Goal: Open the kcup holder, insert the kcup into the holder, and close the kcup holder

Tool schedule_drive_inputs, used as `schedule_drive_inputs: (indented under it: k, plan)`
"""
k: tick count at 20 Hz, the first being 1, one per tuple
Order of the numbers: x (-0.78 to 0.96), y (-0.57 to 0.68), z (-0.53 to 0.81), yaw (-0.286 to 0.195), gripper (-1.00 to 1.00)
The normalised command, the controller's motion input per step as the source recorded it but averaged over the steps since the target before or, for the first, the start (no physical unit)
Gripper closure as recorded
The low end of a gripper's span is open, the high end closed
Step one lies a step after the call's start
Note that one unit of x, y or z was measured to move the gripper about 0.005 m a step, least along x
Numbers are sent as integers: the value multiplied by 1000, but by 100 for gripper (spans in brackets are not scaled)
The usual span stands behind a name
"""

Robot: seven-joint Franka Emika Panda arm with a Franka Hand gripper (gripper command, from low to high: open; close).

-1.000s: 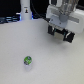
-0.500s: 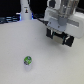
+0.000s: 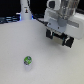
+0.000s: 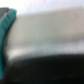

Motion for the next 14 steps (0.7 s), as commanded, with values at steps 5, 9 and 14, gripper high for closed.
schedule_drive_inputs:
  k: [5, 9, 14]
  plan:
    - [244, -504, 314, -135, -100]
    - [274, -707, 220, -184, -100]
    - [213, -719, 112, -199, -100]
